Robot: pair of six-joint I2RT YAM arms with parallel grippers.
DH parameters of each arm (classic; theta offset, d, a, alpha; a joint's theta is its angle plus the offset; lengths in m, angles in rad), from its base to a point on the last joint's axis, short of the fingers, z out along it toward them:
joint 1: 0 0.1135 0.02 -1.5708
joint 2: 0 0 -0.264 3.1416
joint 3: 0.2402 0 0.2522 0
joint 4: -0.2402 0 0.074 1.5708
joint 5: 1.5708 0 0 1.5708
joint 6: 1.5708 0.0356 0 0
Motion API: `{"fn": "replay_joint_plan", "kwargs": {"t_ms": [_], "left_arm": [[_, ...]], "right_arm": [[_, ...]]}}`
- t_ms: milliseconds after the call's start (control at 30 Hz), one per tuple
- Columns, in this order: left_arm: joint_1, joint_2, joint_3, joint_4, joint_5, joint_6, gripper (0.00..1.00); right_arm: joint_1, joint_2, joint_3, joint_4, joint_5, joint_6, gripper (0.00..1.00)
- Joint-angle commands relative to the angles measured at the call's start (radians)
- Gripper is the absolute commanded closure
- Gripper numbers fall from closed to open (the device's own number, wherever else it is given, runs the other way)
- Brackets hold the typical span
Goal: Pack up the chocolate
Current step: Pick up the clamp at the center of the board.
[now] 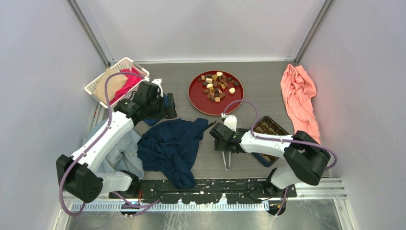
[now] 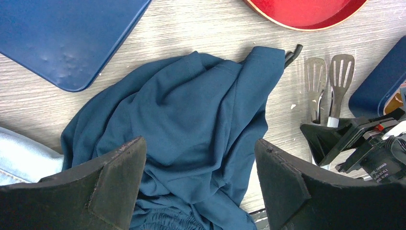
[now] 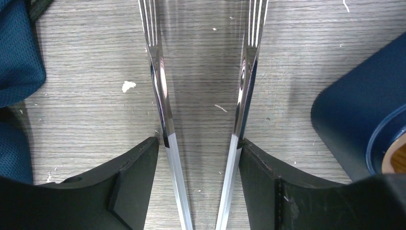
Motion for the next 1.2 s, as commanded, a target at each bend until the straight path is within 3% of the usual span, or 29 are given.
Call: {"fn": "replay_joint_plan", "kwargs": {"t_ms": [0, 300, 400, 567, 633, 800, 900, 1000, 1167], "left_arm": [[0.003, 0.002, 0.018, 0.046, 0.019, -0.01, 0.16], [0.003, 0.006, 0.018, 0.047, 0.018, -0.011, 0.16], [0.003, 0.004, 0.018, 0.045, 0.017, -0.01, 0.16], [0.003, 0.0, 0.021, 0.038, 0.007, -0.008, 0.16], [0.003, -0.002, 0.019, 0.041, 0.002, -0.006, 0.16], [0.003, 0.009, 0.02, 0.05, 0.019, -0.02, 0.17], [0.003, 0.009, 0.015, 0.064, 0.039, -0.027, 0.17], [0.003, 0.011, 0.019, 0.075, 0.058, -0.036, 0.17], [0.003, 0.004, 0.015, 0.061, 0.041, -0.036, 0.17]], "right_arm": [[0.007, -0.026, -0.002, 0.002, -0.015, -0.015, 0.33], [0.008, 0.007, -0.035, 0.038, -0.026, 0.013, 0.41], [0.007, 0.005, -0.029, 0.027, -0.03, 0.014, 0.53], [0.008, -0.071, 0.034, -0.07, -0.025, -0.018, 0.83], [0.007, -0.124, 0.068, -0.125, -0.03, -0.04, 0.88], [0.008, -0.184, 0.187, -0.212, -0.106, -0.159, 0.91], [-0.017, -0.148, 0.287, -0.285, -0.28, -0.267, 0.88], [-0.025, -0.093, 0.379, -0.356, -0.343, -0.307, 0.86], [-0.025, -0.077, 0.37, -0.326, -0.257, -0.277, 0.86]]}}
